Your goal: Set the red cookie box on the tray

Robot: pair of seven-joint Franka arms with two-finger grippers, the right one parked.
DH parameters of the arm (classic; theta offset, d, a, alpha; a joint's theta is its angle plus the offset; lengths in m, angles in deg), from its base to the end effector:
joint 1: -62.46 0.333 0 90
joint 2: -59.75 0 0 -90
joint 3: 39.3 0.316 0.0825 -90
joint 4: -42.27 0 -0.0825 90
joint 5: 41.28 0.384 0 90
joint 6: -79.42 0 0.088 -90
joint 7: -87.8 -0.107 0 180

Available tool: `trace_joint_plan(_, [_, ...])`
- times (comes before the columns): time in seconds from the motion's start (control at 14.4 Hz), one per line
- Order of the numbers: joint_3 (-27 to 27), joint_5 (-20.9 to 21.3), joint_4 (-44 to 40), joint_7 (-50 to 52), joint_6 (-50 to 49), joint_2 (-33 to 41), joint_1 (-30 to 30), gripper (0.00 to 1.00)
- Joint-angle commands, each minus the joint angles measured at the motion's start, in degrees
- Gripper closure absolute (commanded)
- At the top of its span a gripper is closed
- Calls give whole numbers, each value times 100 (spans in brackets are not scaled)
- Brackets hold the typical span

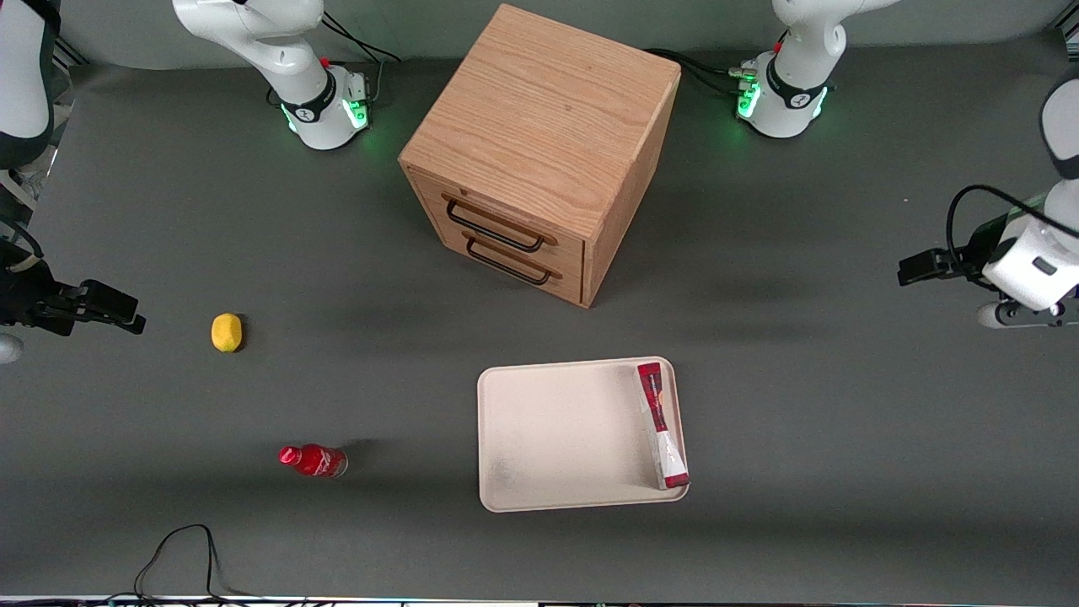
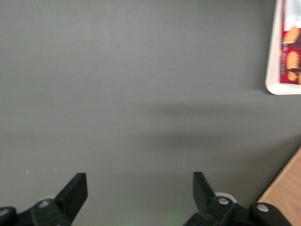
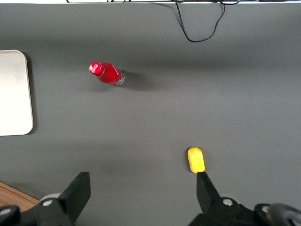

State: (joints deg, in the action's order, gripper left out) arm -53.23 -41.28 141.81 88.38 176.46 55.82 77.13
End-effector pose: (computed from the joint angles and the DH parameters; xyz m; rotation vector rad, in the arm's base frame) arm 0.5716 0.0108 0.5183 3.1200 0.0354 -0.1721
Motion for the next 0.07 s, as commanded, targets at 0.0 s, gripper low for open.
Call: trace_joint_plan(0.0, [12,-53,-259,-181,-132,-177,-166,0])
